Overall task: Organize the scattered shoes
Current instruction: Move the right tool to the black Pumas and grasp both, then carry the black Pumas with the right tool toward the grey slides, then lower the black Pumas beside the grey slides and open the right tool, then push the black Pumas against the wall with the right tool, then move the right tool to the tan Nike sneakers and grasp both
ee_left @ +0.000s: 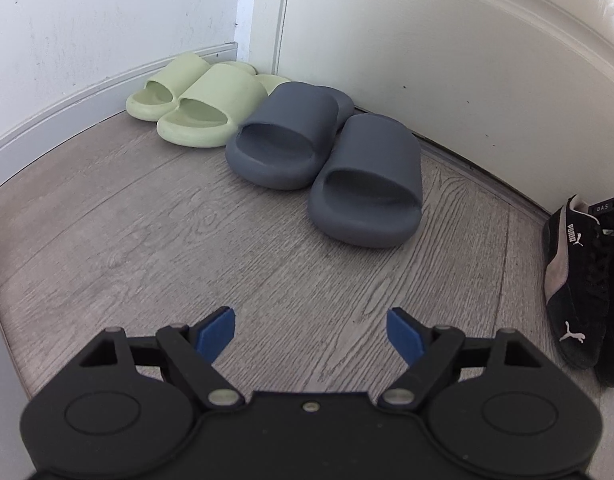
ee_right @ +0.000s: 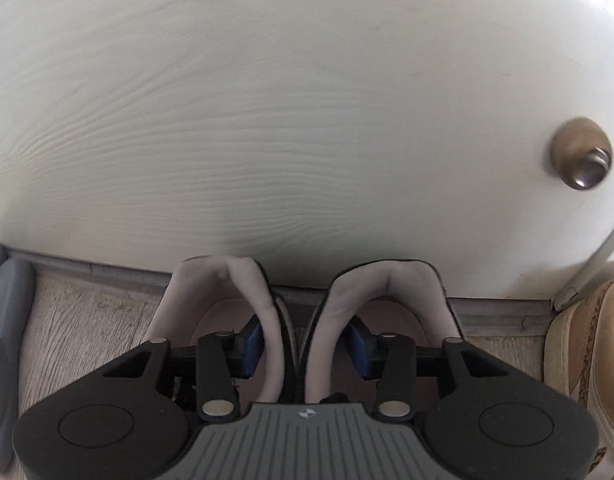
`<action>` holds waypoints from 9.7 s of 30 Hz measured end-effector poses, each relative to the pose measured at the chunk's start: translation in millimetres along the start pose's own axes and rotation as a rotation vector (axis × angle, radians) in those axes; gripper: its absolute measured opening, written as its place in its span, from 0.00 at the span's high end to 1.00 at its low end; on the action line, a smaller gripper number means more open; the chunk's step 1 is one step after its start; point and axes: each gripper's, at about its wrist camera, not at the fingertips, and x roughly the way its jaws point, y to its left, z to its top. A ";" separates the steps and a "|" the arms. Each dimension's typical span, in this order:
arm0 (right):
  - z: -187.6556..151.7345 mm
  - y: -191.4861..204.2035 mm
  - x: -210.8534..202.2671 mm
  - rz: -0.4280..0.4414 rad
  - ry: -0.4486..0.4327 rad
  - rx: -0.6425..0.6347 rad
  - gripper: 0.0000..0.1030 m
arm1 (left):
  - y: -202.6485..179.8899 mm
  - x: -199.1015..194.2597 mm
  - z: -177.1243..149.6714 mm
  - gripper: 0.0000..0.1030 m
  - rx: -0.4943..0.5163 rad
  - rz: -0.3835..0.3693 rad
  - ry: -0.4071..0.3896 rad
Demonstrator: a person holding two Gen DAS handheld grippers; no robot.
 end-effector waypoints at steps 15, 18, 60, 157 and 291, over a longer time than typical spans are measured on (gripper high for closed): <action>-94.3 -20.4 -145.9 0.180 -0.394 0.025 0.74 | 10.9 -10.3 0.8 0.19 0.014 -0.021 -0.016; -127.6 -13.3 -197.4 0.179 -0.525 -0.009 0.75 | 17.9 -17.1 1.3 0.19 -0.002 -0.003 -0.044; -257.1 185.8 -321.6 0.623 -0.467 -0.365 0.75 | 207.2 -211.9 6.4 0.19 -0.729 0.038 -0.222; -290.7 546.2 -130.6 0.856 0.244 -0.790 1.00 | 314.6 -114.9 -17.5 0.20 -0.704 0.278 -0.191; -70.3 -222.4 -115.2 -0.072 -0.226 0.084 0.63 | -192.5 -36.7 -64.6 0.19 0.255 -0.183 0.100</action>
